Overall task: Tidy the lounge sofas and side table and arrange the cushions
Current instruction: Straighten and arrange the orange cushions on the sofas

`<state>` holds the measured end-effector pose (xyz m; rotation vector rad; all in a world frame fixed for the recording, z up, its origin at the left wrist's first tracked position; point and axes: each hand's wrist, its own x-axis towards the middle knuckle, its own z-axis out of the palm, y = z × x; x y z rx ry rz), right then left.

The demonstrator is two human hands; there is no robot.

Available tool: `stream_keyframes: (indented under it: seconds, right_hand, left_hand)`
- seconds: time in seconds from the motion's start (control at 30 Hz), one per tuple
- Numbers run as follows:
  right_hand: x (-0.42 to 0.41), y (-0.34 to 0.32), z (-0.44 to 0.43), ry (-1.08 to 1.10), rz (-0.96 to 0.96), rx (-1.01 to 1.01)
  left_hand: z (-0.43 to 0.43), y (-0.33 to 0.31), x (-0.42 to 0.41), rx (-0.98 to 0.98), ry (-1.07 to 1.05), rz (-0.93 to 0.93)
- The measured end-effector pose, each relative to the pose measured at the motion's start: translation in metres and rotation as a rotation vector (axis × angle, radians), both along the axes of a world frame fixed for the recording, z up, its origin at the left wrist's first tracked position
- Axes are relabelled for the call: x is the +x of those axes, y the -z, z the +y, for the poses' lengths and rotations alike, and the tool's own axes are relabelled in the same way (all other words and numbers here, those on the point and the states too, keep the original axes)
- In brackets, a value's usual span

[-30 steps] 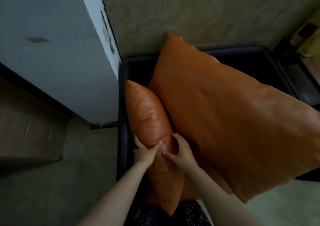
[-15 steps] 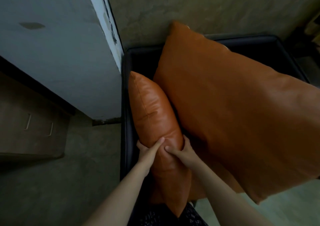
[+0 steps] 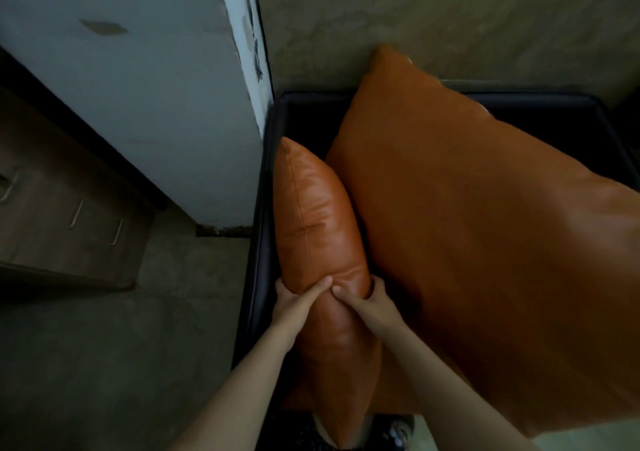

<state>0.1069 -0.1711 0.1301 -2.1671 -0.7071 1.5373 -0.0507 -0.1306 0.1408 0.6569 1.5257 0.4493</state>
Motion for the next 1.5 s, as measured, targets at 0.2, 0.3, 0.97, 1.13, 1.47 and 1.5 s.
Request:
stream_keyframes:
  seconds: [0.2, 0.3, 0.97, 1.13, 1.47, 1.5]
  right_hand:
    - [-0.008, -0.002, -0.03, -0.019, 0.042, -0.088]
    - [-0.018, 0.0, -0.059, -0.017, 0.12, -0.188]
    - [-0.046, 0.023, -0.066, -0.083, -0.009, -0.237]
    - [-0.05, 0.014, -0.065, -0.083, -0.047, -0.193]
    - [-0.043, 0.004, -0.059, -0.149, -0.035, -0.277]
    - [-0.041, 0.003, -0.058, -0.154, -0.034, -0.282]
  left_hand:
    - [-0.025, -0.004, -0.005, -0.039, 0.036, 0.092]
    - [-0.047, 0.0, -0.015, -0.137, 0.076, 0.084]
    - [-0.072, 0.036, -0.029, -0.117, 0.093, 0.083]
    - [-0.071, 0.036, -0.033, -0.132, 0.118, 0.053]
    - [-0.069, 0.04, -0.027, -0.188, 0.118, 0.117]
    - [-0.069, 0.039, -0.025, -0.193, 0.118, 0.137]
